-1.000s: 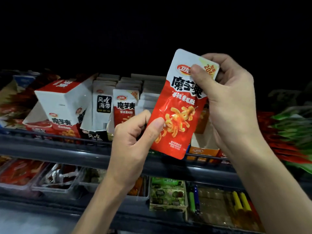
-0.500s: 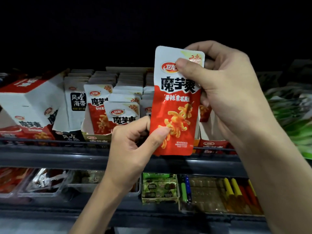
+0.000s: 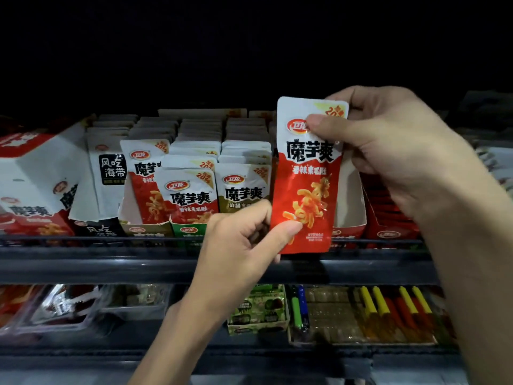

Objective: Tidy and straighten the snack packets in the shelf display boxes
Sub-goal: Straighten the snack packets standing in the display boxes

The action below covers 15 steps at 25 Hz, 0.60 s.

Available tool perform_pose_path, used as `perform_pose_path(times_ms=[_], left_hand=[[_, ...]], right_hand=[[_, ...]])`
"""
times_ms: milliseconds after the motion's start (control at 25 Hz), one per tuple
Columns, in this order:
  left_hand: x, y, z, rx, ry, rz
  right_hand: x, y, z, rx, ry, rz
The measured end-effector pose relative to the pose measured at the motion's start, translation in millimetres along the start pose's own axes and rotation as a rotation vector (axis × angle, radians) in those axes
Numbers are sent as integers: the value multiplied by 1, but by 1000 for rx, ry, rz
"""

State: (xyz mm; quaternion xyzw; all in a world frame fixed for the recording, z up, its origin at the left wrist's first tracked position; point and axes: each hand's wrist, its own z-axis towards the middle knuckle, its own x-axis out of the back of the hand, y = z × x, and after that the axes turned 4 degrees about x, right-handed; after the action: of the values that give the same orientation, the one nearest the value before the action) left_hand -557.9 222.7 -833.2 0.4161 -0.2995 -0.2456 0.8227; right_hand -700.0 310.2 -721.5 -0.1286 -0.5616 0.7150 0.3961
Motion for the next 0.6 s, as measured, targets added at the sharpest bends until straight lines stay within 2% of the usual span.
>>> perform_pose_path(times_ms=[80, 160, 280, 400, 600], left_hand=[[-7, 0, 0, 27, -17, 85], [-12, 0, 2, 27, -4, 128], [-19, -2, 6, -114, 71, 346], [-31, -8, 7, -231, 29, 595], [-51, -21, 11, -208, -70, 820]], right_hand=[[10, 1, 0, -22, -76, -51], [18, 5, 1, 27, -38, -92], [40, 15, 11, 197, 271, -69], [53, 35, 20, 354, 489, -232], [39, 60, 32, 194, 448, -501]])
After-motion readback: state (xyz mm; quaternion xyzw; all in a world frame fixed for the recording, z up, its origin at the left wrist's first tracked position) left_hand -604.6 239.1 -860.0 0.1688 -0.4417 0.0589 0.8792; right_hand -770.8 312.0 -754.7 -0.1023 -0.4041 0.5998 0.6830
